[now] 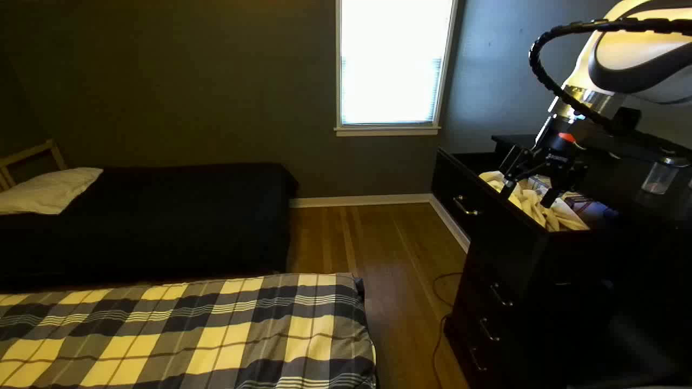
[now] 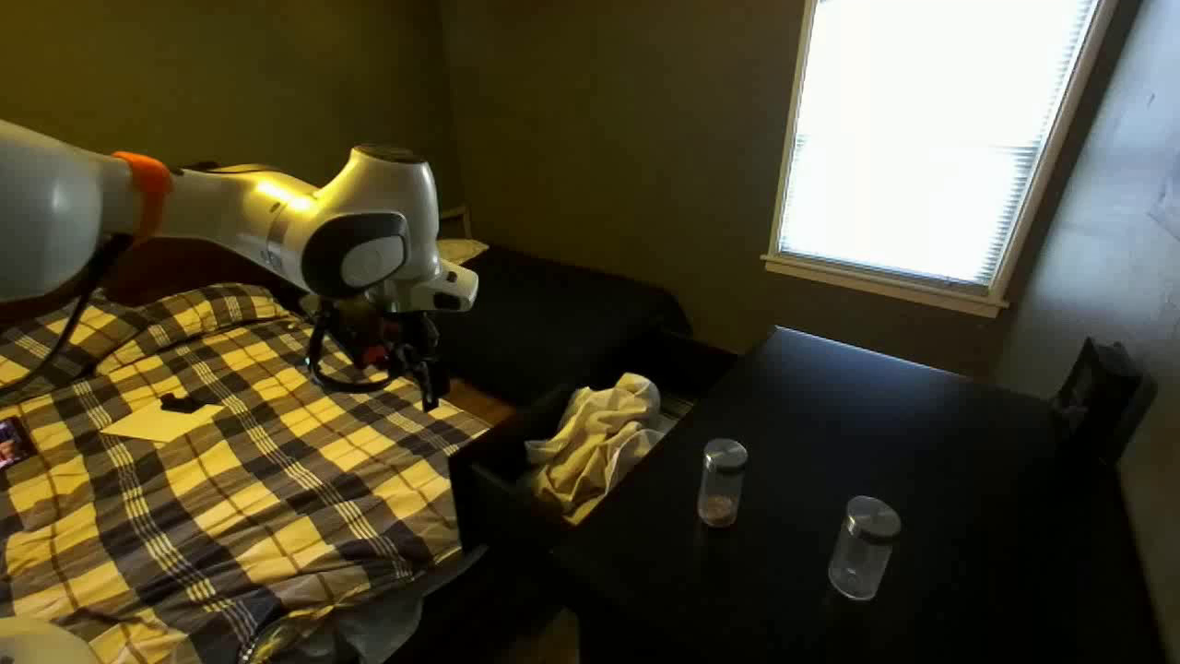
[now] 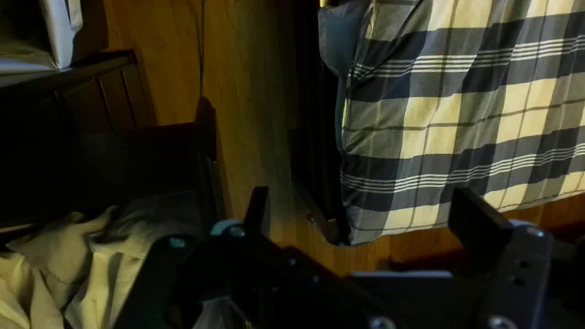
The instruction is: Remove the white cloth from the open drawer and put it on the bed.
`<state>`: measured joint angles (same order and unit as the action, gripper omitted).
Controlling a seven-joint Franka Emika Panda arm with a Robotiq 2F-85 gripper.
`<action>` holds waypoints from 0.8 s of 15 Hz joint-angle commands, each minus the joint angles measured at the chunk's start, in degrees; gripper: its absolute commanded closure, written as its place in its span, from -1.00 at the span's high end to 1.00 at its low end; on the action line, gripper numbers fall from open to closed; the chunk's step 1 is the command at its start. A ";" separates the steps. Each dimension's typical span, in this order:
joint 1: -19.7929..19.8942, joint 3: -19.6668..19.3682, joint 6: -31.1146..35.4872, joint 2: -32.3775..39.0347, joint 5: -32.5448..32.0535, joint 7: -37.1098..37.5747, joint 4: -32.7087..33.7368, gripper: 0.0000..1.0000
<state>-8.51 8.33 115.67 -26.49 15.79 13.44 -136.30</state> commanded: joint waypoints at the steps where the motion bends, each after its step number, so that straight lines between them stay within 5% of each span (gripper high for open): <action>1: 0.34 0.27 -0.19 0.00 0.11 -0.10 0.12 1.00; 12: 2.25 0.06 3.95 3.08 -0.68 1.77 2.29 1.00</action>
<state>-8.05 8.34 116.57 -26.36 15.75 13.62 -136.21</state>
